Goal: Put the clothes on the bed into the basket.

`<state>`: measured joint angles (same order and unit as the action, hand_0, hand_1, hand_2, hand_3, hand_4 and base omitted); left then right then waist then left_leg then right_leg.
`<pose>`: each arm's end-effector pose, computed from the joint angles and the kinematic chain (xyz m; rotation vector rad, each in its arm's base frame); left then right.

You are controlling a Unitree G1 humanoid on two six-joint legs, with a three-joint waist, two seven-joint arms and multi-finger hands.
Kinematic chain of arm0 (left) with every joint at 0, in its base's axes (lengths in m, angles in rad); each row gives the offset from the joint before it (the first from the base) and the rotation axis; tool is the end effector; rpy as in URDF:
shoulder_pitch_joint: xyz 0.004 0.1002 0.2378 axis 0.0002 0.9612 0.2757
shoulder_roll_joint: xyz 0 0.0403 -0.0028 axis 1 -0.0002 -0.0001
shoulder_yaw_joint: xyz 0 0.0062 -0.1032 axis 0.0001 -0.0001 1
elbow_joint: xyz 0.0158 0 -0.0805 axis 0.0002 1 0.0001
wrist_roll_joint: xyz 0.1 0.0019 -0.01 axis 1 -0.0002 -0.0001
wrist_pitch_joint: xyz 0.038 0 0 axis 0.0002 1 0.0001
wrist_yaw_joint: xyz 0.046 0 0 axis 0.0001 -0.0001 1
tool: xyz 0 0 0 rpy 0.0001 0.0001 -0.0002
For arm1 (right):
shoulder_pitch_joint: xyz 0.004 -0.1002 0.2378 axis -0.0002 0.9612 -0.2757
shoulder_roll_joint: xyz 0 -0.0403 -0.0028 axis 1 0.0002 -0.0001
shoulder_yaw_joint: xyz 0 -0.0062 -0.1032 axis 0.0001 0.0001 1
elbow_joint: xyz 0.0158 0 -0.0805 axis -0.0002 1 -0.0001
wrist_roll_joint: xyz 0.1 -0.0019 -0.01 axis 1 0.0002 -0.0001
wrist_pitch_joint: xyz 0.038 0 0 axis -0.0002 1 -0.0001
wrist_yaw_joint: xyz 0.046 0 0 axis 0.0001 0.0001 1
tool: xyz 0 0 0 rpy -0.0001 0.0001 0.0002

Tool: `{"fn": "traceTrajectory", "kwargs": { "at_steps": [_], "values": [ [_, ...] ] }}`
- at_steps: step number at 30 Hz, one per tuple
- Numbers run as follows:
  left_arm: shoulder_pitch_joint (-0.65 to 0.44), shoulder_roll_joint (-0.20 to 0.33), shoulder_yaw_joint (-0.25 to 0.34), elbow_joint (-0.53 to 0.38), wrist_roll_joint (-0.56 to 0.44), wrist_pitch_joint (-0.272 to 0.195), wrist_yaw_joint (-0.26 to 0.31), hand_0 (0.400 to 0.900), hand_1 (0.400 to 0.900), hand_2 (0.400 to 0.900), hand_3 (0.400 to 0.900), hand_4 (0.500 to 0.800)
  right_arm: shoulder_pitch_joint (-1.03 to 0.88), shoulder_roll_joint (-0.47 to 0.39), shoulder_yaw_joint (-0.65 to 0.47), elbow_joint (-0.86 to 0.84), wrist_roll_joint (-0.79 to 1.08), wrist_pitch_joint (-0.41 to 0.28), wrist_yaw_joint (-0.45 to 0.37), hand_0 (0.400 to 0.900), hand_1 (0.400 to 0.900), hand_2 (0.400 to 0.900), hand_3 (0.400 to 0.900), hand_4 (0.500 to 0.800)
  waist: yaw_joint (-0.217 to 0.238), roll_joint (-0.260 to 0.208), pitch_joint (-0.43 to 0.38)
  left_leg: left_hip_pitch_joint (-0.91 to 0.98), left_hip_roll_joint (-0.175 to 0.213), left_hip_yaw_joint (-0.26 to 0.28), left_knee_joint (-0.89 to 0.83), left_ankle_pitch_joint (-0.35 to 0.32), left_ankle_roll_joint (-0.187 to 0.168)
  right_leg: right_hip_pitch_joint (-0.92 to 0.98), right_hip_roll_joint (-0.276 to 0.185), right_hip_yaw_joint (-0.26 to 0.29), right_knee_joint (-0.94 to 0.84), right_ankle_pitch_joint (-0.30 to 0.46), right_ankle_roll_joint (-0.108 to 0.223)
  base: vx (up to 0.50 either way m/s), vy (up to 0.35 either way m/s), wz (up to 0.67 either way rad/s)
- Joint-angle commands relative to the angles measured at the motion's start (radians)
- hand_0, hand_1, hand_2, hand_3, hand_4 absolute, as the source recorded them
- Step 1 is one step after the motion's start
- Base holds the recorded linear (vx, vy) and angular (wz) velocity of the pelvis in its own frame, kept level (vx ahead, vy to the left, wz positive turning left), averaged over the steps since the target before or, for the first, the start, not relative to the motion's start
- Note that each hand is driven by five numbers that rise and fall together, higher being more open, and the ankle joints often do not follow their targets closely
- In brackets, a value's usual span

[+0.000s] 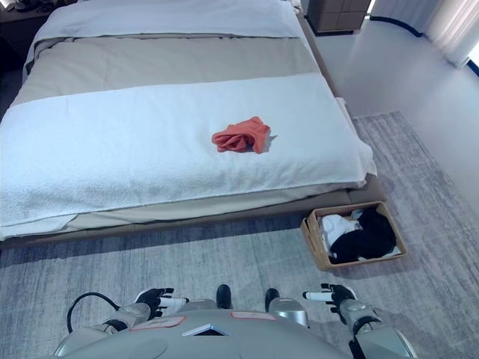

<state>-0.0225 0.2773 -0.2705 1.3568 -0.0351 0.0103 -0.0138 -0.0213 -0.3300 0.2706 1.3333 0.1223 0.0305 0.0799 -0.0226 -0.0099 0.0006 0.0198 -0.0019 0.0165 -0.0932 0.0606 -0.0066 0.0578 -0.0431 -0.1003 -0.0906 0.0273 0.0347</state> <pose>0.0561 0.2366 -0.1168 0.3812 1.3655 -0.0256 0.0588 -0.2539 -0.1110 -0.3036 1.3704 -0.0119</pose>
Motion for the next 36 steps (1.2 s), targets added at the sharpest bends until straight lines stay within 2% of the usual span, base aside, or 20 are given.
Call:
{"fn": "traceTrajectory", "kwargs": {
  "at_steps": [1, 10, 17, 19, 20, 21, 22, 23, 24, 28, 32, 36],
  "values": [
    [-0.055, 0.012, 0.018, 0.039, 0.026, -0.002, -0.001, 0.900, 0.900, 0.900, 0.900, 0.800, -0.030, -0.014, 0.037, 0.018, -0.012, -0.020, 0.001, 0.900, 0.900, 0.900, 0.900, 0.800, 0.010, -0.005, 0.017, 0.056, 0.005, 0.019, 0.006, -0.120, -0.022, 0.003, -0.021, -0.004, 0.003, -0.036, 0.050, 0.00, 0.000, 0.00],
    [-0.064, 0.020, 0.018, 0.030, 0.016, -0.004, 0.002, 0.900, 0.900, 0.900, 0.900, 0.800, -0.029, -0.019, 0.024, 0.017, 0.002, -0.021, -0.003, 0.900, 0.900, 0.900, 0.900, 0.800, 0.006, -0.005, 0.025, 0.062, 0.014, 0.022, 0.006, -0.114, -0.031, 0.009, -0.015, -0.013, 0.006, -0.046, 0.043, 0.00, -0.030, 0.06],
    [-0.084, 0.033, 0.008, 0.022, 0.005, -0.002, 0.003, 0.900, 0.900, 0.900, 0.900, 0.800, -0.034, -0.031, 0.011, 0.013, 0.023, -0.023, -0.008, 0.900, 0.900, 0.900, 0.900, 0.800, -0.007, -0.013, 0.060, -0.030, 0.025, -0.011, 0.171, -0.141, -0.058, -0.022, 0.012, -0.015, 0.081, -0.095, -0.002, -0.05, -0.126, 0.25],
    [-0.083, 0.032, 0.011, 0.021, -0.004, -0.002, 0.000, 0.900, 0.900, 0.900, 0.900, 0.800, -0.036, -0.039, 0.011, 0.011, 0.026, -0.023, -0.009, 0.900, 0.900, 0.900, 0.900, 0.800, -0.006, -0.017, 0.072, -0.069, 0.008, -0.028, 0.263, -0.155, -0.064, -0.023, 0.016, -0.007, 0.089, -0.105, -0.013, -0.05, -0.164, 0.08],
    [-0.090, 0.029, 0.013, 0.014, -0.018, -0.005, 0.000, 0.900, 0.900, 0.900, 0.900, 0.800, -0.045, -0.054, 0.016, 0.002, 0.025, -0.026, -0.008, 0.900, 0.900, 0.900, 0.900, 0.800, 0.011, -0.027, 0.105, -0.148, -0.039, -0.083, 0.416, -0.149, -0.071, -0.024, 0.013, 0.003, 0.095, -0.101, -0.023, -0.06, -0.130, -0.03],
    [-0.090, 0.029, 0.013, 0.014, -0.018, -0.005, 0.000, 0.900, 0.900, 0.900, 0.900, 0.800, -0.045, -0.054, 0.016, 0.002, 0.025, -0.026, -0.008, 0.900, 0.900, 0.900, 0.900, 0.800, 0.010, -0.026, 0.104, -0.151, -0.039, -0.084, 0.419, -0.150, -0.071, -0.025, 0.013, 0.002, 0.095, -0.101, -0.023, -0.07, -0.146, -0.05],
    [-0.095, 0.032, 0.012, 0.013, -0.026, -0.006, 0.000, 0.900, 0.900, 0.900, 0.900, 0.800, -0.047, -0.059, 0.016, -0.002, 0.029, -0.027, -0.009, 0.900, 0.900, 0.900, 0.900, 0.800, 0.015, -0.031, 0.116, -0.189, -0.068, -0.122, 0.475, -0.132, -0.074, -0.022, 0.013, 0.001, 0.093, -0.099, -0.028, 0.00, -0.136, 0.05],
    [-0.098, 0.031, 0.006, 0.011, -0.032, -0.009, -0.004, 0.900, 0.900, 0.900, 0.900, 0.800, -0.052, -0.070, 0.011, -0.008, 0.037, -0.030, -0.018, 0.900, 0.900, 0.900, 0.900, 0.800, 0.016, -0.029, 0.124, -0.253, -0.072, -0.118, 0.439, -0.102, -0.065, -0.022, 0.021, -0.004, 0.084, -0.102, -0.032, 0.01, -0.136, 0.03],
    [-0.098, 0.031, 0.006, 0.011, -0.032, -0.009, -0.004, 0.900, 0.900, 0.900, 0.900, 0.800, -0.052, -0.070, 0.011, -0.008, 0.037, -0.030, -0.018, 0.900, 0.900, 0.900, 0.900, 0.800, 0.016, -0.030, 0.123, -0.253, -0.072, -0.118, 0.439, -0.102, -0.065, -0.022, 0.021, -0.004, 0.085, -0.102, -0.032, 0.05, -0.115, 0.04],
    [-0.090, 0.037, -0.001, 0.011, -0.036, -0.009, 0.008, 0.900, 0.900, 0.900, 0.900, 0.800, -0.063, -0.085, 0.022, -0.017, 0.035, -0.033, -0.032, 0.900, 0.900, 0.900, 0.900, 0.800, 0.036, -0.014, 0.135, -0.355, -0.023, -0.110, 0.203, 0.030, -0.056, -0.006, 0.057, 0.010, 0.062, -0.109, -0.030, 0.11, -0.036, -0.24],
    [-0.074, 0.040, 0.009, 0.018, -0.045, -0.013, 0.014, 0.900, 0.900, 0.900, 0.900, 0.800, -0.081, -0.098, 0.032, -0.014, 0.026, -0.038, -0.035, 0.900, 0.900, 0.900, 0.900, 0.800, 0.058, 0.007, 0.138, -0.376, 0.012, -0.135, 0.062, 0.083, -0.071, 0.033, 0.078, 0.075, 0.035, -0.128, -0.021, 0.20, 0.052, -0.61],
    [-0.053, 0.043, 0.025, 0.029, -0.047, -0.013, 0.013, 0.900, 0.900, 0.900, 0.900, 0.800, -0.083, -0.103, 0.032, 0.000, 0.018, -0.036, -0.023, 0.900, 0.900, 0.900, 0.900, 0.800, 0.072, 0.019, 0.119, -0.371, 0.042, -0.104, 0.024, 0.126, -0.091, 0.101, 0.084, 0.137, 0.030, -0.179, -0.015, 0.33, 0.137, -0.51]
  ]
}}
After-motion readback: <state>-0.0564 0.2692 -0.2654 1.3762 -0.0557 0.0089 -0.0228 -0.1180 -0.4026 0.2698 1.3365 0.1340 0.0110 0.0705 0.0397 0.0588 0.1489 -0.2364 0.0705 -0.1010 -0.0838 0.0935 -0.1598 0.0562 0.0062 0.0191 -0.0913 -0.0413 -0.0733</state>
